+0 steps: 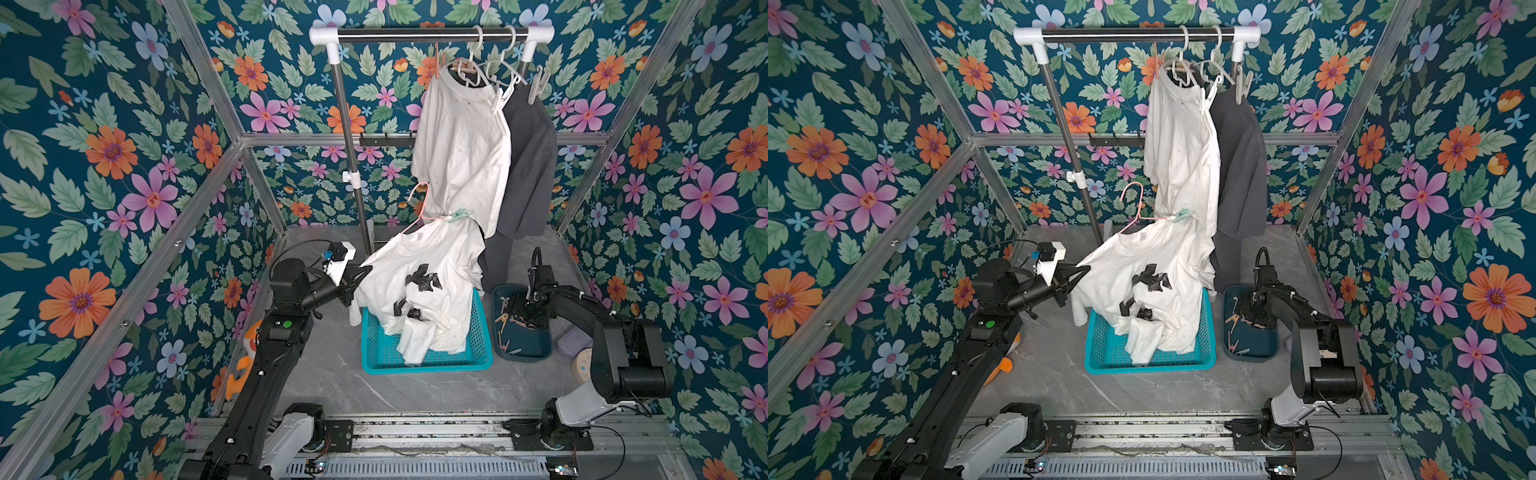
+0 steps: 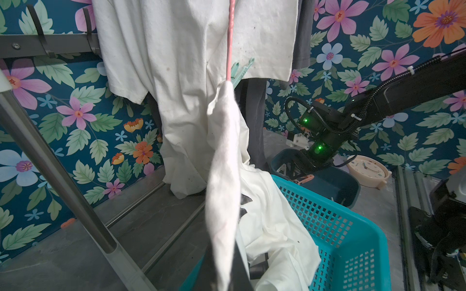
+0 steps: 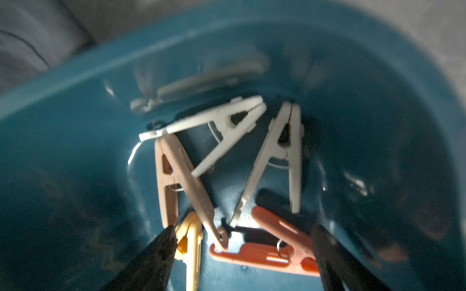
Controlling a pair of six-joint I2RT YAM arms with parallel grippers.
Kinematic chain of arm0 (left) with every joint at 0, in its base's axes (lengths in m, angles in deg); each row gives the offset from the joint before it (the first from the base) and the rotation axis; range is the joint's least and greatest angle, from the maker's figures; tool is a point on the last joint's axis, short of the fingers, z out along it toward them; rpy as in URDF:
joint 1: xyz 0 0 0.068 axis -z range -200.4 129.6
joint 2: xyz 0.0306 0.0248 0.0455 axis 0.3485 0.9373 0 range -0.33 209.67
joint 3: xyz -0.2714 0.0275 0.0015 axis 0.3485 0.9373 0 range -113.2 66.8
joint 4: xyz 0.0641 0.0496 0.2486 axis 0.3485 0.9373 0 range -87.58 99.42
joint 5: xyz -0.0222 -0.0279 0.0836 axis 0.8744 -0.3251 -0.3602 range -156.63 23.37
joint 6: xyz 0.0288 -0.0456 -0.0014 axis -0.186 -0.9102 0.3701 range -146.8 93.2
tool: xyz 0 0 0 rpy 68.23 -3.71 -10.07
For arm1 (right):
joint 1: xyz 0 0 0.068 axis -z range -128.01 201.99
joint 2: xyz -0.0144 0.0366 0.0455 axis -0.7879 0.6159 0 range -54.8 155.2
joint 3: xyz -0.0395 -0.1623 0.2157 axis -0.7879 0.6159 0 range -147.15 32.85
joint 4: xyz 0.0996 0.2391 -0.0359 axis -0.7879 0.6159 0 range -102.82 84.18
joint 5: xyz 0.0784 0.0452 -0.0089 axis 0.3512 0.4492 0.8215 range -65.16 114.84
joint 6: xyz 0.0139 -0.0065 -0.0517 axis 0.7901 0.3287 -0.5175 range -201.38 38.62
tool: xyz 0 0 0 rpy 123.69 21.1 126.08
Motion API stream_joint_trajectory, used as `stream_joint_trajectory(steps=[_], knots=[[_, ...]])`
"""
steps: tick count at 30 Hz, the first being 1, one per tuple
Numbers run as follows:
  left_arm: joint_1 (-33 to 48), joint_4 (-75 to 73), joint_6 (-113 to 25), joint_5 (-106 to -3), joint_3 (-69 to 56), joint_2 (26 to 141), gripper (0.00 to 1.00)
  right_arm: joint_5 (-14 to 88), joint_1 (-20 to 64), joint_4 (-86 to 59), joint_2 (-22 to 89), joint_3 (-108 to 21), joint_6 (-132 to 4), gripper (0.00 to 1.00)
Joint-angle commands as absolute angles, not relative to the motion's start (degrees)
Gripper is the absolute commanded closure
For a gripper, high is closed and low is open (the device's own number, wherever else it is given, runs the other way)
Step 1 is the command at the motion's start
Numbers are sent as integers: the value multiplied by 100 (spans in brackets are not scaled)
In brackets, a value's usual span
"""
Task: Use clothespins to secure the t-shirt on both sides of the hanger
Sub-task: Pick up the clothespin from the storage box, then open the clothespin.
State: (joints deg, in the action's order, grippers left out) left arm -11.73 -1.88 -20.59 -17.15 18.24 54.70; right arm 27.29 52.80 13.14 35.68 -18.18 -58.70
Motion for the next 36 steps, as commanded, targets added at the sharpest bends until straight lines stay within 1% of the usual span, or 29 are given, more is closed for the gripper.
stream_joint_trajectory(steps=[1, 7, 11, 15, 18, 19, 23, 27, 31, 36], knots=[[-1170, -450, -2069, -1690, 1819, 5430, 100, 2853, 5277, 1609, 3516, -1758, -5673, 16], [-1170, -452, -2066, -1686, 1817, 5452, 100, 3161, 5201, 1859, 3171, -1551, -5734, 16], [-1167, -461, -2089, -1656, 1811, 5452, 100, 3037, 5186, 2037, 3107, -1609, -5844, 17], [-1165, -461, -2076, -1648, 1819, 5425, 100, 2752, 5183, 2372, 3257, -1938, -5911, 19], [-1165, -461, -2054, -1651, 1819, 5416, 100, 2634, 5186, 2399, 3407, -2092, -6008, 30], [-1161, -461, -2059, -1646, 1811, 5416, 100, 2601, 5188, 2381, 3460, -2141, -6054, 31], [-1163, -461, -2064, -1650, 1792, 5437, 100, 2570, 5175, 2456, 3607, -2298, -6204, 34], [-1160, -456, -2046, -1656, 1808, 5434, 100, 2699, 5120, 2331, 3538, -2152, -6330, 34], [-1156, -454, -2053, -1636, 1768, 5469, 100, 2445, 5013, 2330, 3706, -2205, -6414, 35], [-1152, -452, -2054, -1647, 1767, 5478, 100, 2373, 4955, 2278, 3888, -2289, -6436, 40]])
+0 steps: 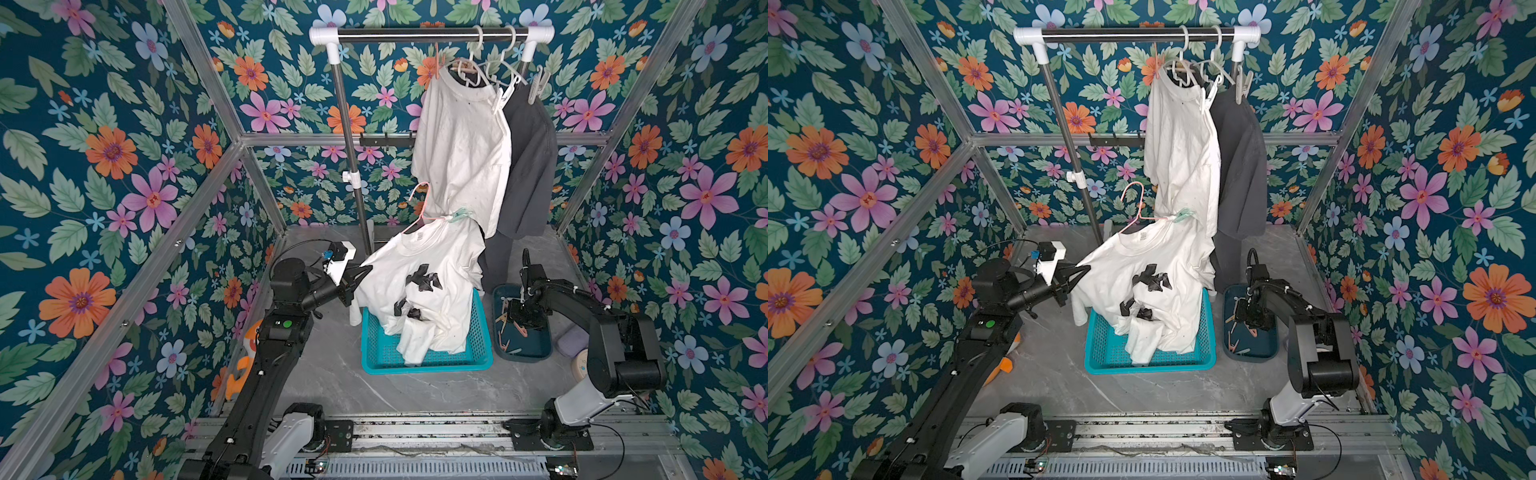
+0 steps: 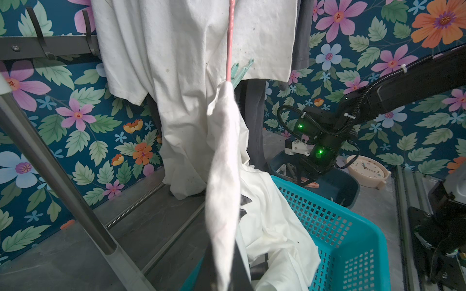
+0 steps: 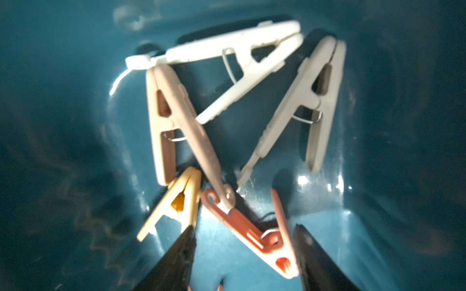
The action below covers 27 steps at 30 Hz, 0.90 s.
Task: Use clothespins to secure the t-shirt on both sides of the hanger
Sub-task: Open the clothespin.
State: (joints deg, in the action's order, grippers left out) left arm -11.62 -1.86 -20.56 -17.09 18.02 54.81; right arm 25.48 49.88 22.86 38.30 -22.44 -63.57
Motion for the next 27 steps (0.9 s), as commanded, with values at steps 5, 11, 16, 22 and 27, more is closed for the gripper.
stream_joint_trajectory(steps=[5, 11, 16, 22, 27], knots=[[-1149, -441, -2043, -1658, 1775, 5475, 100, 2110, 4886, 2361, 4191, -2331, -6407, 45], [-1134, -435, -2031, -1670, 1775, 5465, 100, 2023, 4804, 2376, 4388, -2391, -6395, 51], [-1135, -426, -2022, -1686, 1785, 5450, 100, 1994, 4757, 2392, 4361, -2346, -6345, 51], [-1135, -430, -2028, -1671, 1776, 5466, 100, 2008, 4759, 2567, 4263, -2300, -6248, 57], [-1135, -435, -2023, -1684, 1784, 5452, 100, 2190, 4757, 2776, 4140, -2305, -6117, 60]])
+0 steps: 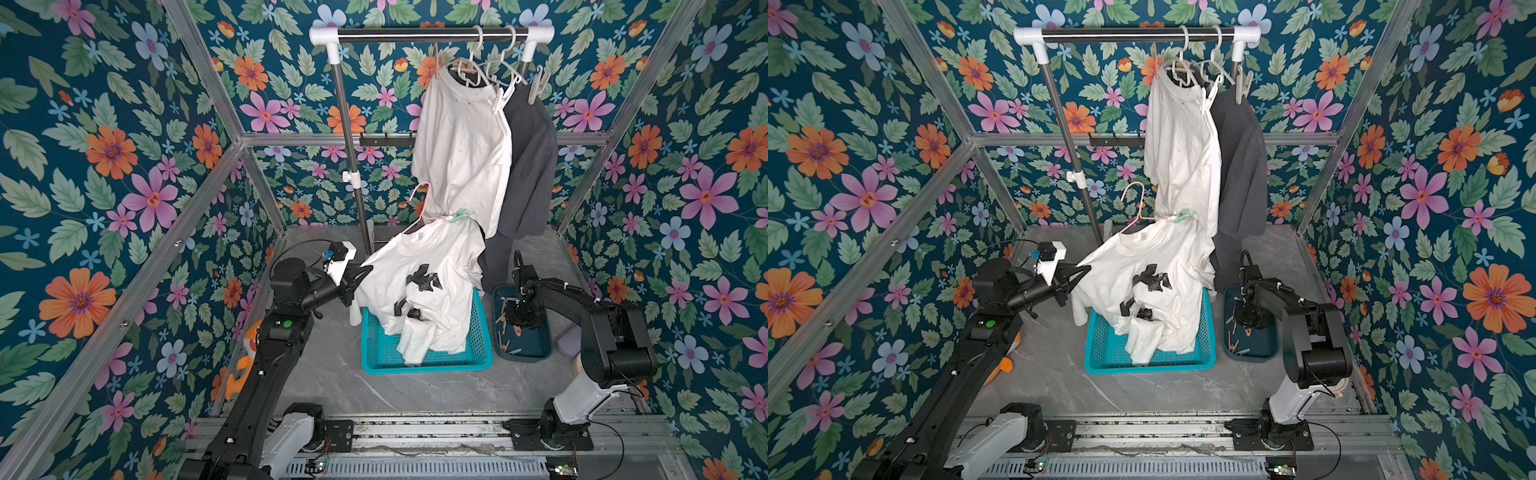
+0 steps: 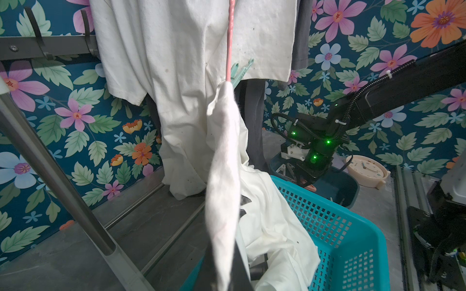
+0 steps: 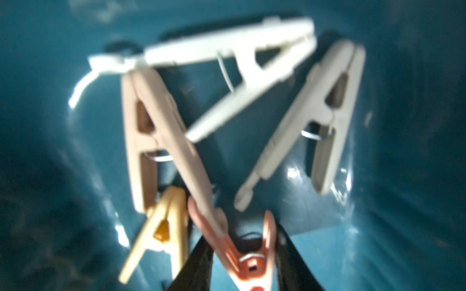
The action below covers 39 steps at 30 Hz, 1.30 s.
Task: Use clothespins to secure the t-shirt on both sides of the hanger
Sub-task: Open the clothespin.
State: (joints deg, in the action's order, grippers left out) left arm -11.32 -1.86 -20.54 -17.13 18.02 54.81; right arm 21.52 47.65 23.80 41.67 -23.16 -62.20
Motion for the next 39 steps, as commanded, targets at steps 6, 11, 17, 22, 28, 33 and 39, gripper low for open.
stream_joint_trajectory(steps=[6, 11, 17, 22, 28, 33, 39], knots=[[-1134, -431, -2021, -1676, 1793, 5417, 100, 2098, 4745, 2917, 4218, -2384, -6080, 65], [-1131, -425, -2021, -1686, 1802, 5390, 100, 1987, 4746, 2948, 4388, -2506, -6081, 61], [-1130, -417, -1998, -1712, 1819, 5379, 100, 1947, 4750, 2893, 4461, -2507, -6124, 64], [-1123, -417, -1999, -1698, 1797, 5406, 100, 1958, 4744, 2910, 4376, -2476, -6151, 72], [-1118, -417, -2001, -1699, 1784, 5407, 100, 2021, 4741, 3063, 4242, -2419, -6088, 79], [-1124, -416, -2008, -1675, 1767, 5425, 100, 2079, 4706, 3234, 4192, -2428, -6045, 79], [-1116, -434, -2008, -1688, 1783, 5397, 100, 2209, 4674, 3277, 4128, -2476, -6044, 79]])
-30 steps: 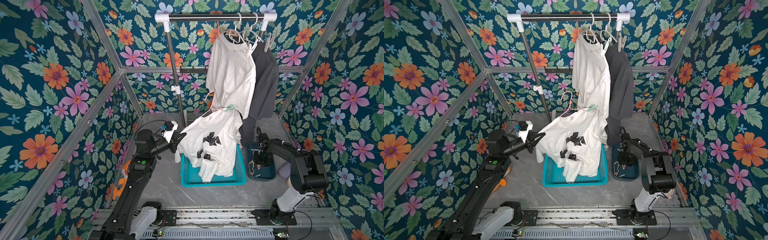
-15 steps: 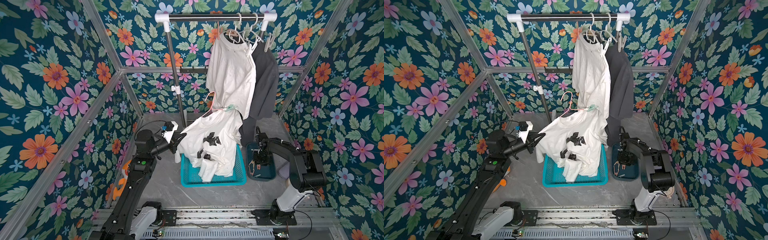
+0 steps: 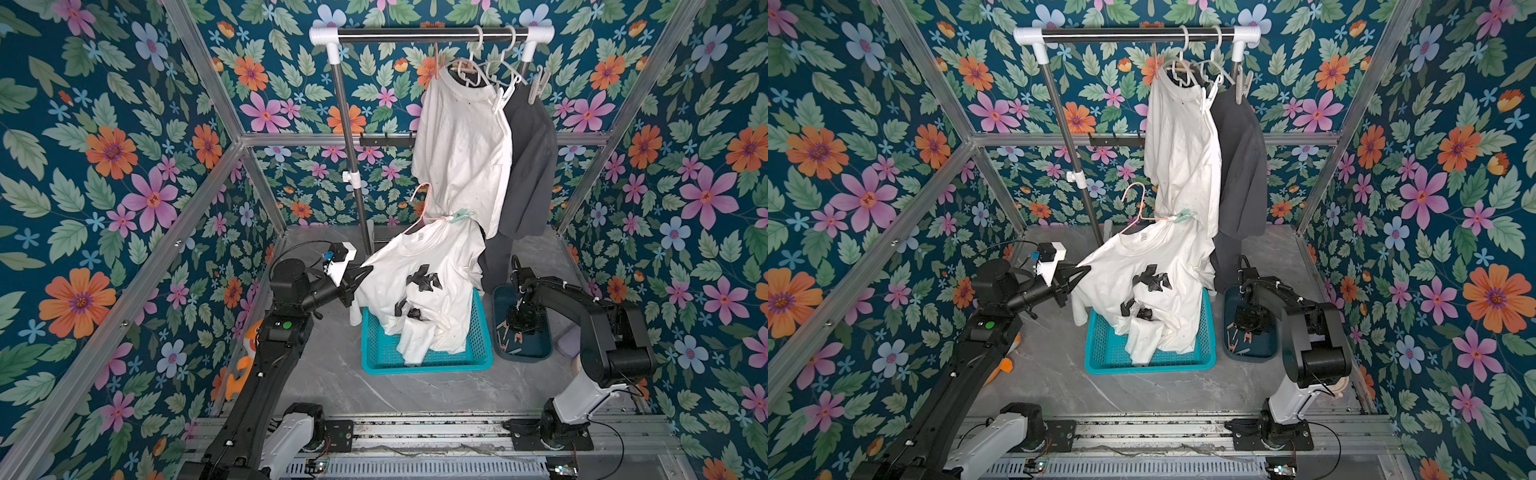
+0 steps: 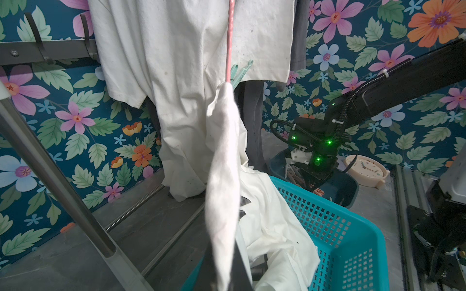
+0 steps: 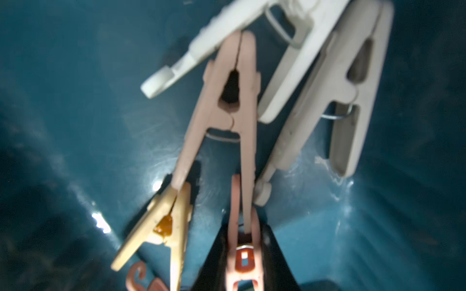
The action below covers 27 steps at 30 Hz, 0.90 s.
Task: Use clothespins to secure the t-shirt on both sides of the hanger
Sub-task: Open the clothespin.
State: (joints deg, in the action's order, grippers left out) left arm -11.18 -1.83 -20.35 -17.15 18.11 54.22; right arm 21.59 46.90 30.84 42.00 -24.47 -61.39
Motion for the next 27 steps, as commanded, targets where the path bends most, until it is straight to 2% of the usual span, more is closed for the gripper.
stream_joint_trajectory(steps=[1, 15, 21, 27], knots=[[-1111, -435, -2012, -1684, 1784, 5399, 100, 2207, 4656, 3304, 4115, -2500, -6037, 79], [-1110, -450, -2042, -1644, 1775, 5432, 100, 2000, 4640, 3561, 3387, -2584, -5995, 79], [-1091, -507, -2130, -1598, 1767, 5477, 100, 1799, 4645, 3398, 2973, -2590, -6035, 85], [-1029, -556, -2245, -1589, 1732, 5553, 100, 1857, 4640, 2964, 2501, -2644, -6120, 100]])
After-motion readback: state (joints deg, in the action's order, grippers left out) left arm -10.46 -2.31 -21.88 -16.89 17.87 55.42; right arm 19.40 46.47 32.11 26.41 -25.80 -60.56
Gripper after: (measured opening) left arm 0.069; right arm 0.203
